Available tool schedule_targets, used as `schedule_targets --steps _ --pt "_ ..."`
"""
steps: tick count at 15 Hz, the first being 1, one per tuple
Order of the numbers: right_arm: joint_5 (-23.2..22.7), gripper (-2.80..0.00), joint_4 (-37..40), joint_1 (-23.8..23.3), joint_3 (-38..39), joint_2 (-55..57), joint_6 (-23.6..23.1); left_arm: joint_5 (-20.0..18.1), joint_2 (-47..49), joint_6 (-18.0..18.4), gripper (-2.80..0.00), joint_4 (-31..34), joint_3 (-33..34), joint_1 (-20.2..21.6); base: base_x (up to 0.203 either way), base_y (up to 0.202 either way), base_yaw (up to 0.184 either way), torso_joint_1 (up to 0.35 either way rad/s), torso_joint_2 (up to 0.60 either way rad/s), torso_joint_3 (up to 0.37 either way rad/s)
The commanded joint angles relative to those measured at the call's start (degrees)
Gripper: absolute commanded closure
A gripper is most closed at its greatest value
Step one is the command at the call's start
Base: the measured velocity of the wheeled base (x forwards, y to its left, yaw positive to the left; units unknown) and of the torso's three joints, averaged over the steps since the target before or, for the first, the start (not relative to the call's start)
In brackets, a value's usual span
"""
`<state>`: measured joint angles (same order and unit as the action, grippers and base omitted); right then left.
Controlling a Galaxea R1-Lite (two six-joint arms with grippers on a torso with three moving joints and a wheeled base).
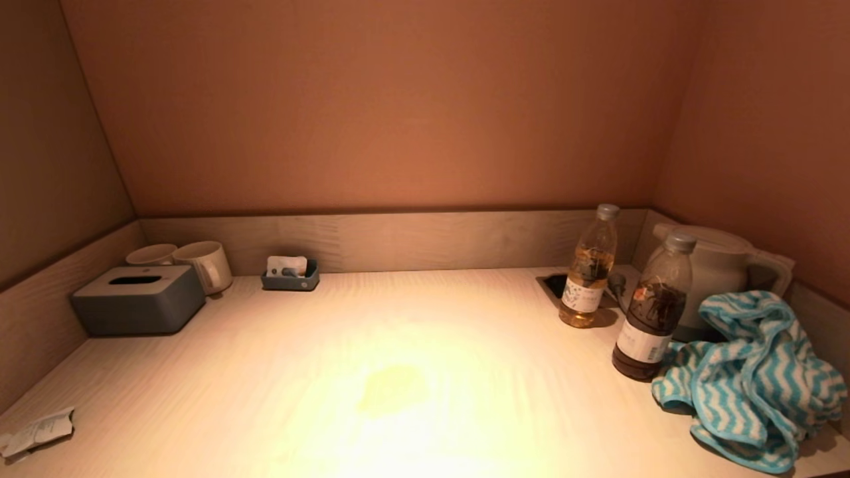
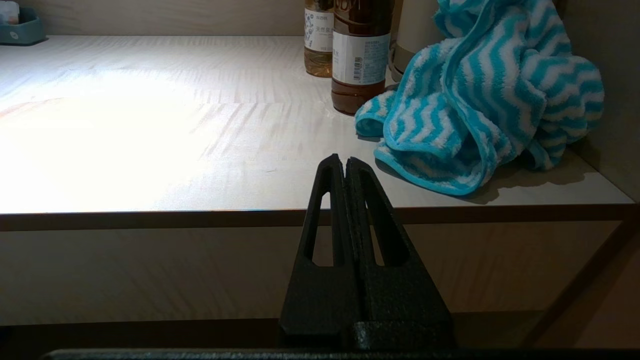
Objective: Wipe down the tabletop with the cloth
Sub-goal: Pick up the tablecloth
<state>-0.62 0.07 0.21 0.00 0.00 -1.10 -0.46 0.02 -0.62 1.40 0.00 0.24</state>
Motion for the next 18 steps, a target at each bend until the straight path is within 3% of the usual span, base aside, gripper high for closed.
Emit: schedule_targets --steps 1,7,10,12,18 --pt "-0.08 0.0 0.02 0.0 0.0 0.09 -0.46 0.02 -0.02 -0.07 0.0 0.0 0.0 0.02 0.0 0.0 0.0 0.0 0.0 0.0" --pt "0.46 0.0 -0.12 0.06 -0.11 0.09 -0.94 0.02 -0.02 0.01 0.0 0.0 0.0 0.02 0.0 0.0 0.0 0.0 0.0 0.0" --pt "1.82 0.0 3.71 0.05 -10.82 2.05 -1.03 0.02 -0.02 -0.03 0.0 0.0 0.0 0.02 0.0 0.0 0.0 0.0 0.0 0.0" --pt "3.79 0.0 7.88 0.11 -19.45 9.95 -0.8 0.02 -0.02 -0.08 0.0 0.0 0.0 0.02 0.0 0.0 0.0 0.0 0.0 0.0" --pt "9.72 0.0 9.76 -1.05 -32.18 46.08 2.88 0.02 -0.02 0.01 0.0 0.0 0.0 0.02 0.0 0.0 0.0 0.0 0.0 0.0"
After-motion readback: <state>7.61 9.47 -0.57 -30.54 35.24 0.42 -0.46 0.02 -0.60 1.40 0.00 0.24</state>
